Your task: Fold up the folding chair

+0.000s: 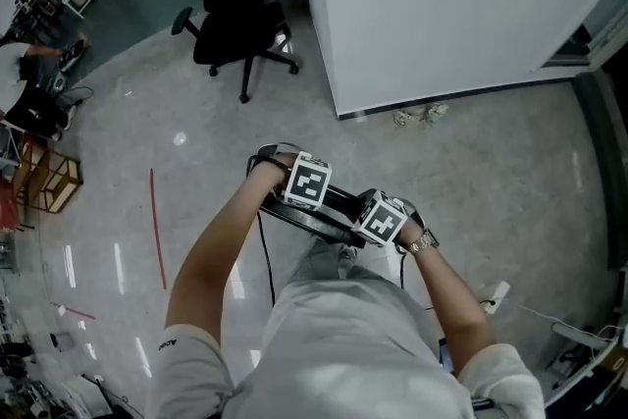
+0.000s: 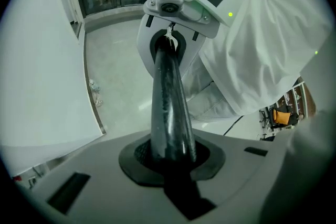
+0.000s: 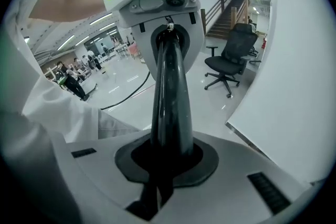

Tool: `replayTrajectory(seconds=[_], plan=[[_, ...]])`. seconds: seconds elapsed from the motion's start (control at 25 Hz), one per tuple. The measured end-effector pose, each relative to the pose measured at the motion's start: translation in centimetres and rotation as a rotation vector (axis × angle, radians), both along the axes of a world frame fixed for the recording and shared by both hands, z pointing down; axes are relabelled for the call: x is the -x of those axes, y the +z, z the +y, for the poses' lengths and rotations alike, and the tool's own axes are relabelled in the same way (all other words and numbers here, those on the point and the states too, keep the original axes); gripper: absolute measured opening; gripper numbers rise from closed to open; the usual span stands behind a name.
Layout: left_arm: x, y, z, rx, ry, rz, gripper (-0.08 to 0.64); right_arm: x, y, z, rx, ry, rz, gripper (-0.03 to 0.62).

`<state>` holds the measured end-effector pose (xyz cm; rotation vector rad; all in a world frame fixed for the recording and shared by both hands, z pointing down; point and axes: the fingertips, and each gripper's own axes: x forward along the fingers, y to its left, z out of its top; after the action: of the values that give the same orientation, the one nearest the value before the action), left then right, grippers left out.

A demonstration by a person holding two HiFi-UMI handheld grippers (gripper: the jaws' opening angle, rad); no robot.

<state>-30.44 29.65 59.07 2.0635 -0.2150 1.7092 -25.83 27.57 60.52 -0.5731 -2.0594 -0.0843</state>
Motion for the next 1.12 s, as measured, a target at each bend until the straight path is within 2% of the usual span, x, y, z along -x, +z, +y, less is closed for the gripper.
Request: replayTrajectory(seconds=[0.16,0.36,0.52,0.68,0.84,1.0,1.12], plan=[[-1.9,0.2,-3.4,0.010,0.087,0.010,0.076,-2.2,0.3,-3.2,0.035,0.101,0.040,0.049],[-3.7,0.6,-5.7,0.061,0.192,0.009,0.075,-4.3,0.9,-5.5,0.069,0.215,0.052,0.049],[-4.0,1.1,-8.2,0.043,0.274,0.029,0.075,-4.6,1.2,-7.4,0.077,0.284,0.061,0.049],[-4.2,1.3,-9.9,0.079,0.366,0.023,0.075,-5.3,1.4,-8.4,0.092,0.390,0.072,0.049],[-4.6,1.8,-12.7,0.080,0.473,0.033,0.075,-5.8,1.7,-10.2,0.111,0.500,0.086,0.049],[-5.5,2.3,-14.4,0.079,0.546,0.078,0.075,-6.2,2.2,-11.7,0.126,0.552,0.103,0.049],[-5.4,2.6,-15.0,0.091,0.587,0.075,0.074,-6.5,2.4,-12.3,0.148,0.591,0.119,0.049]])
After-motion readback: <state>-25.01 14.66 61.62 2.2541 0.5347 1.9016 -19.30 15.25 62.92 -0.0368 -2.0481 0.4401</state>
